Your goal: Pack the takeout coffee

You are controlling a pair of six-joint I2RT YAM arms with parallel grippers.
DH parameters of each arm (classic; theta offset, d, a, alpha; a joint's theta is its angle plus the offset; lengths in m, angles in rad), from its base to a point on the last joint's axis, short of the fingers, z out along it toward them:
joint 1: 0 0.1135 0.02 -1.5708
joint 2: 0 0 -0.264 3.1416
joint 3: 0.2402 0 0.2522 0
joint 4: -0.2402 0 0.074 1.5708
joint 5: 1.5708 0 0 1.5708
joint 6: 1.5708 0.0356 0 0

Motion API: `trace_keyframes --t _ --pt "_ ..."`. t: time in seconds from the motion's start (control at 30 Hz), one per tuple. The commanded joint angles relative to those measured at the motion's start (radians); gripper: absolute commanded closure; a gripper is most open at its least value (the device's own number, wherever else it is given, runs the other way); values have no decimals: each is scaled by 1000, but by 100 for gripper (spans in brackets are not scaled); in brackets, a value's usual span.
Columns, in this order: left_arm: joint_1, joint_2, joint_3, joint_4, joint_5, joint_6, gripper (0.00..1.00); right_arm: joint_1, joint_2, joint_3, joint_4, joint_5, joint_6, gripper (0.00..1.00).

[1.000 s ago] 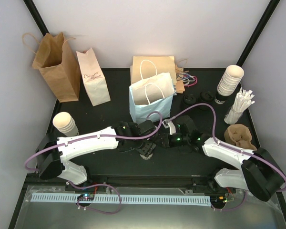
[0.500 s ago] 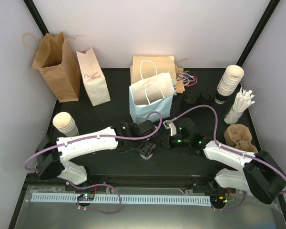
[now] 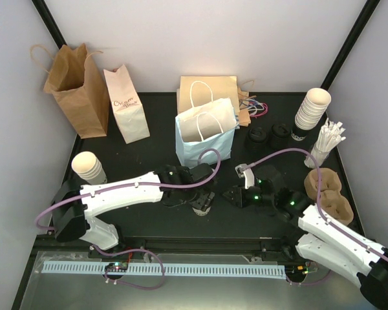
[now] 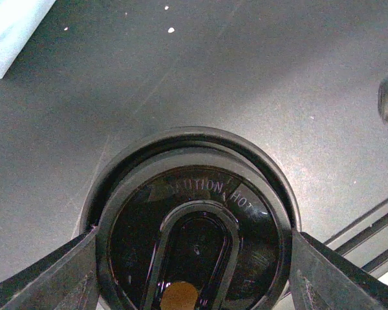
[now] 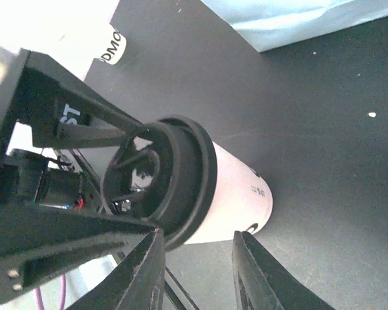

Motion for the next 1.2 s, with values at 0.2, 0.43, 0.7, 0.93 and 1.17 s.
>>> trace_keyframes --t 0.2,0.43,0.7,0.93,1.17 --pt "-9 120 43 -115 2 -197 31 47 -22 -149 108 -133 40 67" --pt "-8 136 57 -120 2 -229 32 68 3 -191 206 -190 90 68" --pt "-11 155 65 -109 13 -244 33 71 36 -213 323 -206 165 68" --pt "-21 149 64 -107 15 -257 33 71 60 -228 407 -191 251 69" --pt "-25 142 72 -118 1 -264 34 73 63 -278 557 -153 403 71"
